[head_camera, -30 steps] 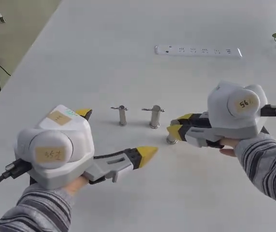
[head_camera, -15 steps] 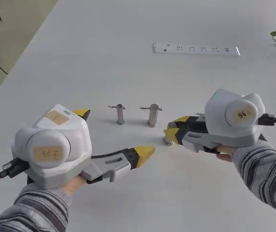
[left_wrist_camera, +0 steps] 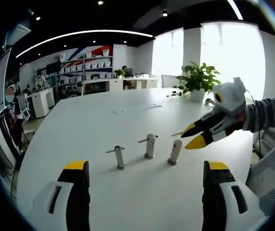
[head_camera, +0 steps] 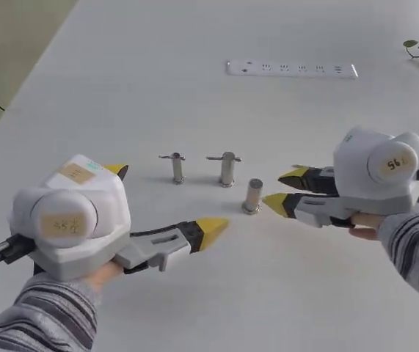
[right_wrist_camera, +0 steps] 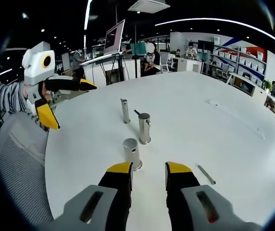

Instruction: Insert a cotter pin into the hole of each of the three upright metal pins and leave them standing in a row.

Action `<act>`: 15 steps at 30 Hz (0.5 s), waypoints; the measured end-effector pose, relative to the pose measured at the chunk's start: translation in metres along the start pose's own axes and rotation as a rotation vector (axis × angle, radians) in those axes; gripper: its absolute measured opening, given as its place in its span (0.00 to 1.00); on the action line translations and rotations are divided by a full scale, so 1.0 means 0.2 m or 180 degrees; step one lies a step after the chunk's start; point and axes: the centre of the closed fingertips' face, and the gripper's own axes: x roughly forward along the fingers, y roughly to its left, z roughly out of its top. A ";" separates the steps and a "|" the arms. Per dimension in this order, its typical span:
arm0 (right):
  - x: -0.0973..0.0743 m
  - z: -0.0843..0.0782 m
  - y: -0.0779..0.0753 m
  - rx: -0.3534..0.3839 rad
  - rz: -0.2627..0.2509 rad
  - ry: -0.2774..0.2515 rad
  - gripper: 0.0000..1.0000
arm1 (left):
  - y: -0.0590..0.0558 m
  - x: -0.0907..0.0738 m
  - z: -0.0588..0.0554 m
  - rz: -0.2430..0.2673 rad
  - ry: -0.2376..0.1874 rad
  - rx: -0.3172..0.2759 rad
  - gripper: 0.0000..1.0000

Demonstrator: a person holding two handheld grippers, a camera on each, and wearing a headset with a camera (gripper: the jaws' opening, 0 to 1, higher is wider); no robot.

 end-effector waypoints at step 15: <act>-0.07 -0.08 -0.34 0.0162 -0.0141 0.0399 0.20 | 0.03 -0.02 0.02 0.0088 0.0002 0.0019 0.94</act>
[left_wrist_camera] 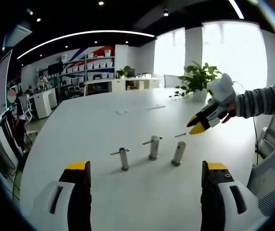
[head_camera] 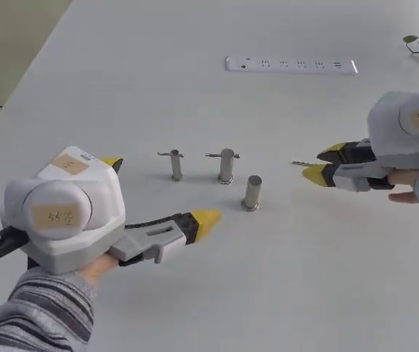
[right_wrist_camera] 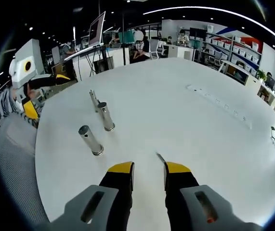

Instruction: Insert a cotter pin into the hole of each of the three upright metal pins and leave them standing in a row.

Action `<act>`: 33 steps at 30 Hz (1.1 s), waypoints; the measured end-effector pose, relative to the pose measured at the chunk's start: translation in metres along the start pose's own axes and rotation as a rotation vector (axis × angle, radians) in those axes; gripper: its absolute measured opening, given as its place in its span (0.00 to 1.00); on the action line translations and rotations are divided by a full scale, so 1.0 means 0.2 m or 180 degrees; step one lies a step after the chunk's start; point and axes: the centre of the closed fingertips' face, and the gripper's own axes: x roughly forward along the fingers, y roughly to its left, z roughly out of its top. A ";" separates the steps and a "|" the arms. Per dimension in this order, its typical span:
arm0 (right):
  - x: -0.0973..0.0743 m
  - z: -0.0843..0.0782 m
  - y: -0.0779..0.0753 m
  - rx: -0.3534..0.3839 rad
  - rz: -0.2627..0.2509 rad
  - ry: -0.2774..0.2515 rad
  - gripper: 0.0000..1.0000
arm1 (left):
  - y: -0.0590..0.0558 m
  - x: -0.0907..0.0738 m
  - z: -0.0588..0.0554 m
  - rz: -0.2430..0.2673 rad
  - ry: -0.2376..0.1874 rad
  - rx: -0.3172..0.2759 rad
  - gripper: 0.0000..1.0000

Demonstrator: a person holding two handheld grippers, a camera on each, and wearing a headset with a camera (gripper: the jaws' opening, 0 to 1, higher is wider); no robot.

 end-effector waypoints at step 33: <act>0.15 -0.17 -0.16 -0.0398 0.0167 0.1015 0.00 | 0.01 0.01 -0.05 -0.0064 0.0090 0.0001 0.89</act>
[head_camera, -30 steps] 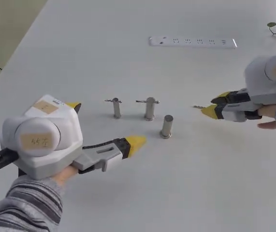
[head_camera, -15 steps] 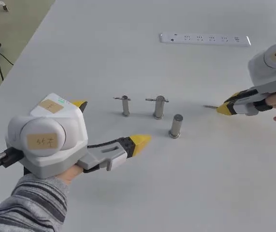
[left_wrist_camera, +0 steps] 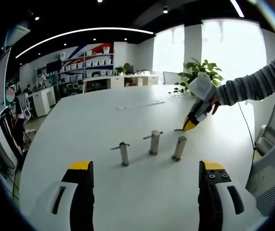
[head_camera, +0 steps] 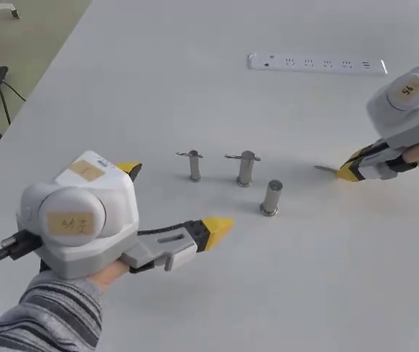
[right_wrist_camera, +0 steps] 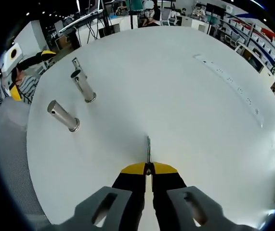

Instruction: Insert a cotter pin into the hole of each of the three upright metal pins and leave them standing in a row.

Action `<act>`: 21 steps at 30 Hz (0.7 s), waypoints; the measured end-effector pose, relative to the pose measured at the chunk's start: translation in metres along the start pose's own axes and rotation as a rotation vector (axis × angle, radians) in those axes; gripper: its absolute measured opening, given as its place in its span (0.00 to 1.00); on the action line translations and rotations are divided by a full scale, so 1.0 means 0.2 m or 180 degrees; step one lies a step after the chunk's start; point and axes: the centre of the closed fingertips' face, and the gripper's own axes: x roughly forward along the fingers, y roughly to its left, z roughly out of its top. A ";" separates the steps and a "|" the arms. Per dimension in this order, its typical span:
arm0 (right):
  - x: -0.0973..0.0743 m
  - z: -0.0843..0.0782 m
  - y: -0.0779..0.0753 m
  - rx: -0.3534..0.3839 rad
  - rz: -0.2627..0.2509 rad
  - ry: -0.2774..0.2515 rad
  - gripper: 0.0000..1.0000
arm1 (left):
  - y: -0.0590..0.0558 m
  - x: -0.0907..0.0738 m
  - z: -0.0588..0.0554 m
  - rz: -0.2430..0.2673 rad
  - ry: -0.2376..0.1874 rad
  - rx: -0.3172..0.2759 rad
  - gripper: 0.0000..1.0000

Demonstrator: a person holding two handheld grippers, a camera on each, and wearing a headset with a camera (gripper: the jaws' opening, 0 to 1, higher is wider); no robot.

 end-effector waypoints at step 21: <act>-0.08 0.11 0.14 -0.0384 -0.0031 -0.0601 0.00 | -0.07 0.01 0.03 -0.0208 0.0008 0.0066 0.79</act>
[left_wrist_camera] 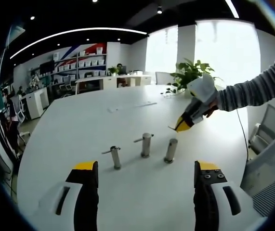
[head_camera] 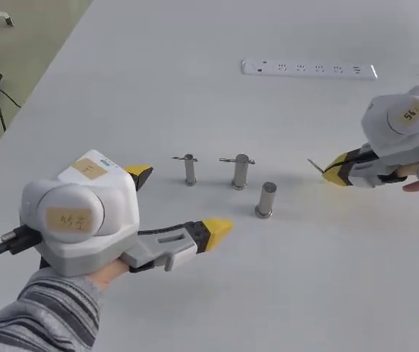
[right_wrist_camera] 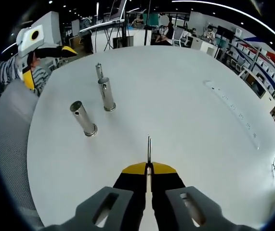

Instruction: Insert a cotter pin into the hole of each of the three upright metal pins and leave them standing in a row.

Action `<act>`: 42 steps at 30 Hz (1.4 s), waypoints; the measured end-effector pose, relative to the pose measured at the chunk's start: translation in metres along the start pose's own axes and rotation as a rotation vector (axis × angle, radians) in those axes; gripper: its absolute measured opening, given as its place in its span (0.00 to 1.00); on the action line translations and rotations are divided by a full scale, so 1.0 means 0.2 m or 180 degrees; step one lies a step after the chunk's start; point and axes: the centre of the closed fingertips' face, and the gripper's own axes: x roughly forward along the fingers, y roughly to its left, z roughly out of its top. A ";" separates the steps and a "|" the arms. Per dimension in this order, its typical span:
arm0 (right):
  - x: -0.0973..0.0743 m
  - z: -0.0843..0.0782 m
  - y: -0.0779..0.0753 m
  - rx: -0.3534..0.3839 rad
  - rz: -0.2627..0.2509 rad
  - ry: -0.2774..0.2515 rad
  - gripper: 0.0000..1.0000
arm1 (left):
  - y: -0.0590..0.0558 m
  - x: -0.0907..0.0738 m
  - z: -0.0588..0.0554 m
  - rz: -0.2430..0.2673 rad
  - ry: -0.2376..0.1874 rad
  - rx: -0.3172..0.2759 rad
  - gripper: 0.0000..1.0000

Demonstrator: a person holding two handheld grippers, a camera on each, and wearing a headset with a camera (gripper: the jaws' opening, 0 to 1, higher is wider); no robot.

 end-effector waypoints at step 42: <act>-0.18 0.46 0.62 -0.1721 0.0415 -0.0764 0.00 | -0.29 0.11 0.14 -0.0858 0.0037 -0.0852 0.13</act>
